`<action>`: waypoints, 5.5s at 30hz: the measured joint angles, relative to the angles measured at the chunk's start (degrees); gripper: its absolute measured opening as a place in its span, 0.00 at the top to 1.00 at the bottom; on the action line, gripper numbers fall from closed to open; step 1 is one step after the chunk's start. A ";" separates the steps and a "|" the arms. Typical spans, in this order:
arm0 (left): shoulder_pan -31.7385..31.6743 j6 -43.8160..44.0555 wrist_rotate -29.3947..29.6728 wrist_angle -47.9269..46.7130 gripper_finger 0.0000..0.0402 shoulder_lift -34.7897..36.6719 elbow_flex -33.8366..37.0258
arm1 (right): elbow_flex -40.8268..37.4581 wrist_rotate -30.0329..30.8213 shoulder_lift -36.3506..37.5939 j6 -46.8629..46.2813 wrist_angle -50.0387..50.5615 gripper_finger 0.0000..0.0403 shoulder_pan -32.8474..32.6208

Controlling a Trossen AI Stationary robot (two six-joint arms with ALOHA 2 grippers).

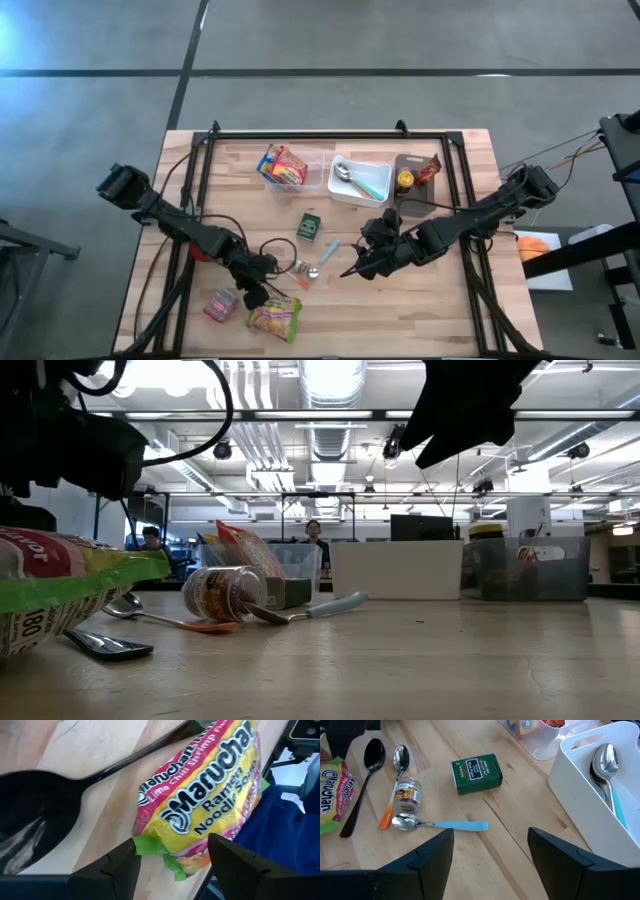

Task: Pick & Place Food Item
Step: Put the green noodle pack into the transparent bin

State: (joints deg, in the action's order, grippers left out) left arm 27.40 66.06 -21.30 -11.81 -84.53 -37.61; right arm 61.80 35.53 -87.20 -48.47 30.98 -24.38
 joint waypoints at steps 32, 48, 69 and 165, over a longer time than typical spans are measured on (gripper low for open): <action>0.04 1.75 -0.31 12.18 1.00 1.76 3.81 | 0.00 0.02 0.00 0.02 0.04 0.37 -0.02; -0.13 -4.27 12.04 11.96 1.00 16.67 3.81 | 0.00 0.04 0.00 0.00 0.03 0.37 -0.87; -14.42 -10.67 14.00 11.57 1.00 31.30 3.77 | -0.20 0.07 -0.02 -0.66 0.00 0.37 -0.90; -67.46 -27.23 -6.19 -16.28 0.87 -10.34 -30.35 | -0.37 -1.01 -2.01 -0.84 -0.31 0.37 -0.90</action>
State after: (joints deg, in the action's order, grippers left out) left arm -40.06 38.83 -27.49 -28.10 -94.87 -67.96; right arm 61.43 34.52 -89.21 -49.31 30.68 -25.28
